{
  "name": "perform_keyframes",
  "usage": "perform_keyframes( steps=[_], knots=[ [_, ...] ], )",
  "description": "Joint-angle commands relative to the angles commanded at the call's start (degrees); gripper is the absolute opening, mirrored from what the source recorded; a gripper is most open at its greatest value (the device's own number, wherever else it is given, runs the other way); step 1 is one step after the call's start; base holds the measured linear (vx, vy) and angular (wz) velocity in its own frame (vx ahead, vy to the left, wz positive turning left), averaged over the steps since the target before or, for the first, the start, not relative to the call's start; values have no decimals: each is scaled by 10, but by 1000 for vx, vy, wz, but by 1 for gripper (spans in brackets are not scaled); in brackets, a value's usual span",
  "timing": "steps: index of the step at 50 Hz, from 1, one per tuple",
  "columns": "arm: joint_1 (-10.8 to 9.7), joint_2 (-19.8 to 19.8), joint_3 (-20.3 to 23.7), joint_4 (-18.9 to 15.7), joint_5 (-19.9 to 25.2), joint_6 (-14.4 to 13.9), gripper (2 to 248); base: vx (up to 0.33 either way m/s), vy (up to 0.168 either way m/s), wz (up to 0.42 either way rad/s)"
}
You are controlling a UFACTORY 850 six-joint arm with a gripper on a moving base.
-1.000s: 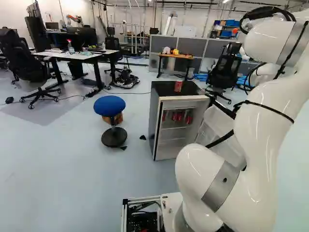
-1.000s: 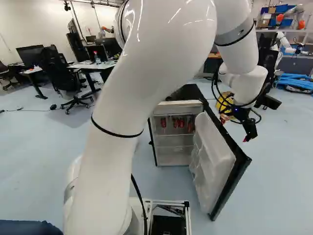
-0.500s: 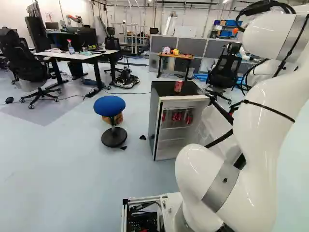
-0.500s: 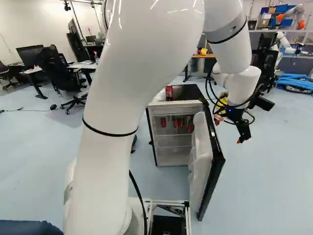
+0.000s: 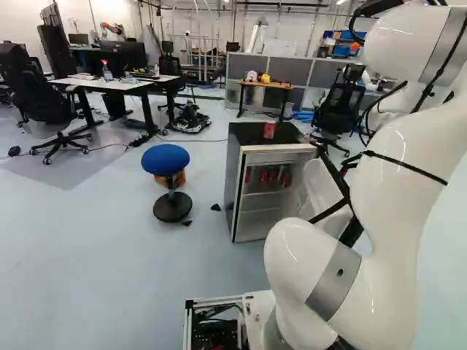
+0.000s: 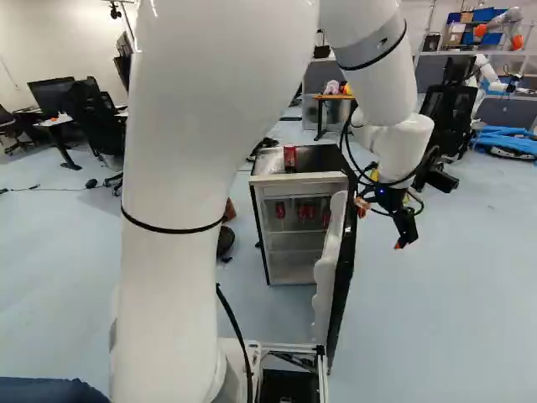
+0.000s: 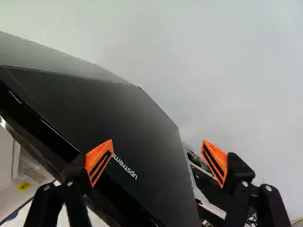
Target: Grab a drink from the fridge
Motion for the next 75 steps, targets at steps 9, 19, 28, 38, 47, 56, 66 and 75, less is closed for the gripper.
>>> perform_keyframes(
  steps=[9, 19, 28, 38, 47, 56, 66, 75],
  knots=[
    [6, 17, 24, 0, 0, 0, 247, 0, 0, 0],
    [14, 37, 50, 0, 0, 0, 247, 0, 0, 0],
    [24, 53, 71, 0, 0, 0, 247, 0, 0, 0],
    [38, 68, 92, 0, 0, 0, 247, 0, 0, 0],
    [52, 82, 109, 0, 0, 0, 247, 0, 0, 0],
    [67, 96, 127, 0, 0, 0, 247, 0, 0, 0],
    [84, 111, 145, 0, 0, 0, 247, 0, 0, 0],
    [100, 124, 161, 0, 0, 0, 247, 0, 0, 0]
  ],
)
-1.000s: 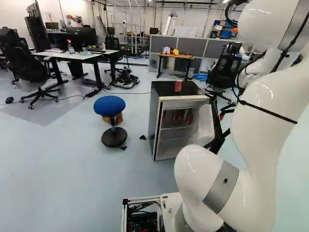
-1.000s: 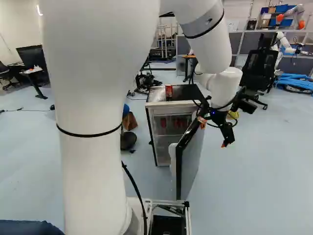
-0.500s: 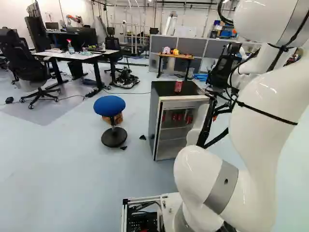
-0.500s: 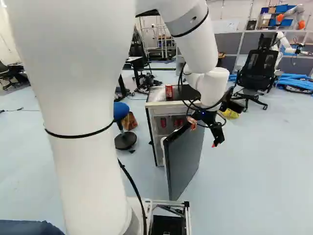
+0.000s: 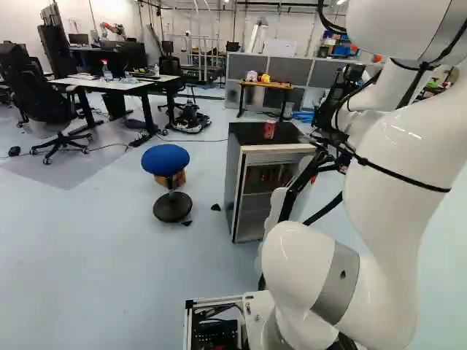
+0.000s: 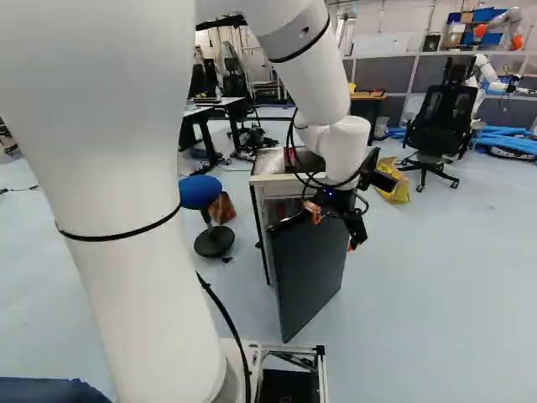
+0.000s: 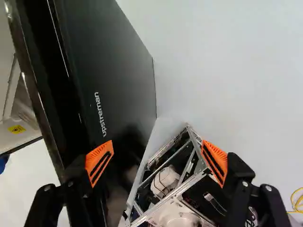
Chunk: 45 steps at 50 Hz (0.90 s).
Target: Grab a drink from the fridge
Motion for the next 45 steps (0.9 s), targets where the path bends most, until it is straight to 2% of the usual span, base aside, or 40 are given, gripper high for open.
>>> perform_keyframes(
  steps=[28, 45],
  knots=[
    [56, 39, 46, 0, 0, 0, 247, 0, 0, 0],
    [98, 54, 64, 0, 7, 0, 247, 0, 0, 0]
  ],
)
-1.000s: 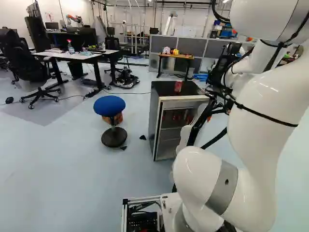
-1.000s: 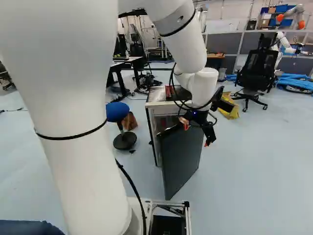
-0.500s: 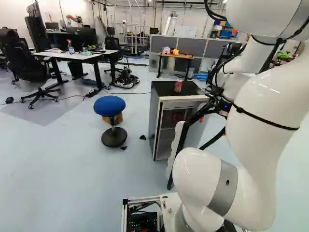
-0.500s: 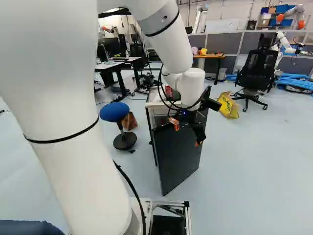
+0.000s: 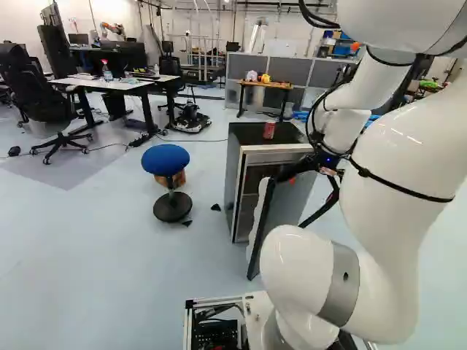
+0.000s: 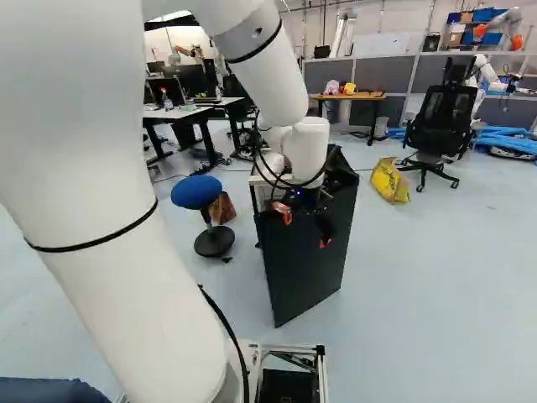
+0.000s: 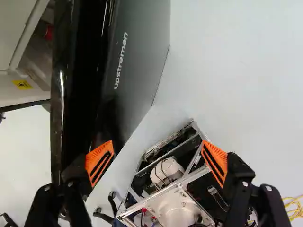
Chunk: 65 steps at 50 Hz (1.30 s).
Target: Grab a drink from the fridge
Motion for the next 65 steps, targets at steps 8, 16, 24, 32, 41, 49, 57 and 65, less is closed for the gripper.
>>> perform_keyframes(
  steps=[8, 16, 24, 32, 41, 49, 57, 65],
  knots=[
    [21, 3, 4, 0, 9, 0, 247, 0, 0, 0],
    [42, 5, 5, 0, 19, 0, 247, 0, 0, 0],
    [64, 5, 5, 0, 29, 0, 247, 0, 0, 0],
    [85, 4, 4, 0, 40, 0, 247, 0, 0, 0],
    [108, -1, -1, 0, 52, 0, 247, 0, 0, 0],
    [128, -7, -8, 0, 62, 0, 247, 0, 0, 0],
    [147, -15, -18, 0, 72, 0, 247, 0, 0, 0],
    [164, -25, -28, 0, 83, 0, 247, 0, 0, 0]
  ],
)
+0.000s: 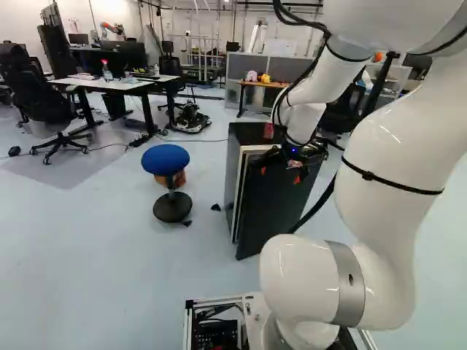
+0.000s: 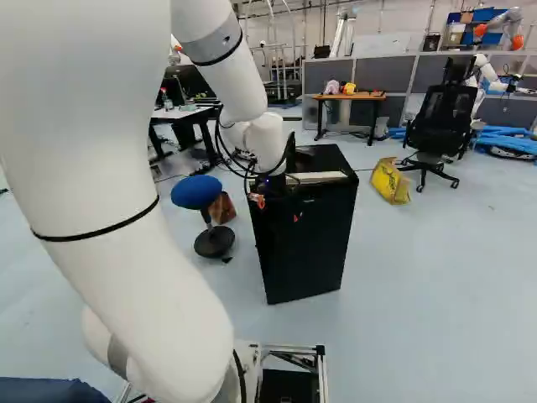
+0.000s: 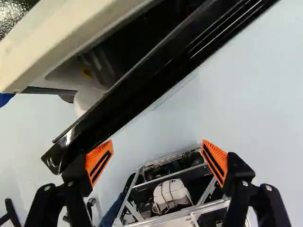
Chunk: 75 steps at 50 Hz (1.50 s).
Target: Grab a drink from the fridge
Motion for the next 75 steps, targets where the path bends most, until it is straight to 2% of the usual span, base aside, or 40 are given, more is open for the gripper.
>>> perform_keyframes(
  steps=[18, 47, 63, 75],
  knots=[
    [24, -19, -22, 0, 27, 0, 247, 0, 0, 0],
    [26, -21, -24, -4, 78, 0, 247, 0, 0, 0],
    [26, -21, -24, -26, 95, 0, 247, 0, 0, 0],
    [26, -21, -24, -57, 105, 0, 247, 0, 0, 0]
  ],
)
